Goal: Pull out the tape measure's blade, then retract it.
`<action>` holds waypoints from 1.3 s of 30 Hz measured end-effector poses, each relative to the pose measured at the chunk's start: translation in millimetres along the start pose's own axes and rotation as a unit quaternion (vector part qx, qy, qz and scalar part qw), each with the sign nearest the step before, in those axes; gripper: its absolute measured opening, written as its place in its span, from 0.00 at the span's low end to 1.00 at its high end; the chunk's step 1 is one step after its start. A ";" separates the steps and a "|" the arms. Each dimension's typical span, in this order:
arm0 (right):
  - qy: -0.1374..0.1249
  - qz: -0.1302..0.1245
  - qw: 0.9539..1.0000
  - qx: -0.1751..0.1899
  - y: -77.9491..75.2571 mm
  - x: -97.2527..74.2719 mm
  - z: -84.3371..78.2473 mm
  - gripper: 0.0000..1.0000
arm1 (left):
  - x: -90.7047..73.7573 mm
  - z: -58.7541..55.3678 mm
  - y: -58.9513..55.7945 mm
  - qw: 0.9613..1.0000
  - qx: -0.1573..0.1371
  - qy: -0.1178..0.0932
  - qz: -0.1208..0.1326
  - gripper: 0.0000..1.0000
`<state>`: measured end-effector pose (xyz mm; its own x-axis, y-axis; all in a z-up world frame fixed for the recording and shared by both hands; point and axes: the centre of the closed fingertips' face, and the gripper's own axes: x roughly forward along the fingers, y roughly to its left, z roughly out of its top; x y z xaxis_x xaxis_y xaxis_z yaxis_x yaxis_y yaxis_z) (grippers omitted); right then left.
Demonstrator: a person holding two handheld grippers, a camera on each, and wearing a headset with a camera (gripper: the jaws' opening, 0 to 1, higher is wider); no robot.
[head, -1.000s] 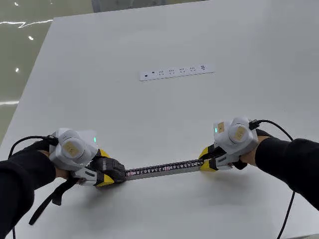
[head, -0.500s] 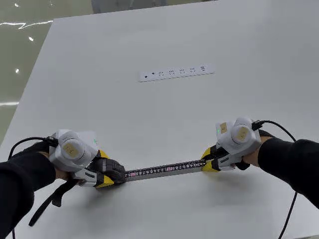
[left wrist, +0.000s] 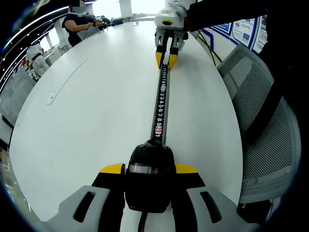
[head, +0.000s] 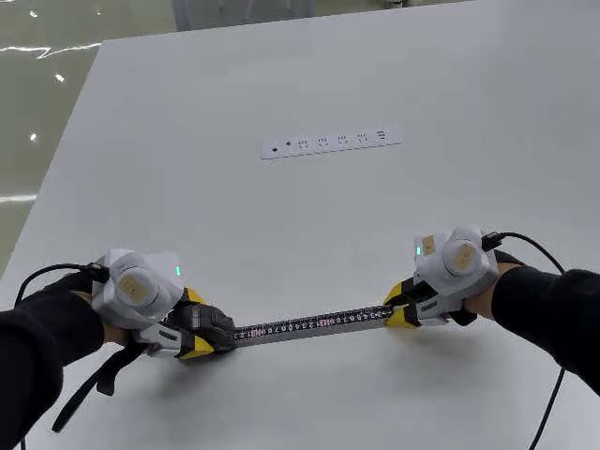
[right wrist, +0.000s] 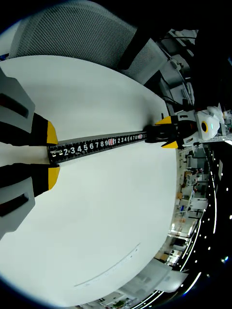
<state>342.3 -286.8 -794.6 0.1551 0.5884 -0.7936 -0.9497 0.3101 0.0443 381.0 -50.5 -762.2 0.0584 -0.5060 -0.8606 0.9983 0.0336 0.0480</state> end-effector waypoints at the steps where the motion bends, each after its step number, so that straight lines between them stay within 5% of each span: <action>1: 0.000 0.000 1.000 0.000 -0.1 0.0 -0.3 0.08 | 0.0 0.0 0.0 1.000 0.000 0.000 0.000 0.31; 33: 0.022 0.000 1.000 -0.003 1.6 -4.5 -3.2 0.09 | -0.3 0.6 0.7 1.000 -0.017 -0.007 -0.005 0.32; 39: 0.041 -0.002 0.999 -0.033 3.2 -3.0 -1.8 0.11 | -1.2 3.1 -2.1 1.000 0.005 -0.015 -0.009 0.32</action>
<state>338.3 -288.9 -793.3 0.1382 0.5226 -0.8413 -0.9654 0.2606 0.0033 378.8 -52.7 -759.7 0.0402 -0.5314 -0.8462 0.9992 0.0162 0.0373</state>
